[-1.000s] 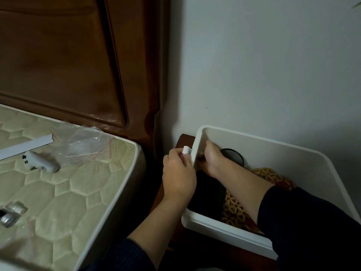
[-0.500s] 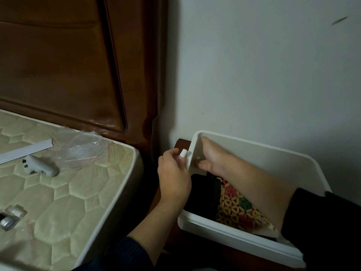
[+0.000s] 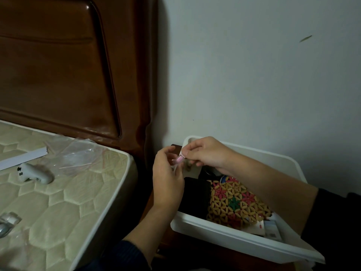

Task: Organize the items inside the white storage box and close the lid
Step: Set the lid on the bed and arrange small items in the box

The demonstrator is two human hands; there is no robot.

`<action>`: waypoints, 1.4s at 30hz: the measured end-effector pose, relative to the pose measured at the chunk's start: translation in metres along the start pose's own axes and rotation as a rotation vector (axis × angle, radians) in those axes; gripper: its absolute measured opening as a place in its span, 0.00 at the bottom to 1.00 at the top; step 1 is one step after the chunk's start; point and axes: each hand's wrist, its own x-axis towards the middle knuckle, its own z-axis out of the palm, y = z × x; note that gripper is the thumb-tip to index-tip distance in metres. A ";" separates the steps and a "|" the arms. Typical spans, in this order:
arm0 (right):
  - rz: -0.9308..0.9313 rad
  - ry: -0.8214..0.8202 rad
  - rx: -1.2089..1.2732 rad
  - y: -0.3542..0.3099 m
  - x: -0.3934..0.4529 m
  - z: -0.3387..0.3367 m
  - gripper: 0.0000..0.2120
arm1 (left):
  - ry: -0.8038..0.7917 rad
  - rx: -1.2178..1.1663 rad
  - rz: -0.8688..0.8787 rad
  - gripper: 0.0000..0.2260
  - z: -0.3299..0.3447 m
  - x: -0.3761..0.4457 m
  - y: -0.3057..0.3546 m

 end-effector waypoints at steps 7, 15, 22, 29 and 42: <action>-0.050 0.095 -0.111 0.002 -0.003 -0.009 0.13 | -0.060 0.025 0.061 0.12 -0.001 0.000 0.004; -0.191 -0.013 -0.074 -0.007 -0.006 -0.024 0.09 | -0.078 0.149 0.006 0.12 -0.003 0.001 0.002; -0.232 0.012 -0.270 -0.012 0.001 -0.031 0.13 | -0.059 0.152 -0.016 0.16 -0.001 0.002 0.004; -0.155 0.234 -0.703 0.019 0.031 -0.024 0.13 | -0.170 0.307 -0.151 0.21 0.002 0.007 -0.004; -0.061 0.360 -1.330 0.068 0.081 0.026 0.05 | -0.345 0.351 -0.287 0.27 0.007 0.016 -0.018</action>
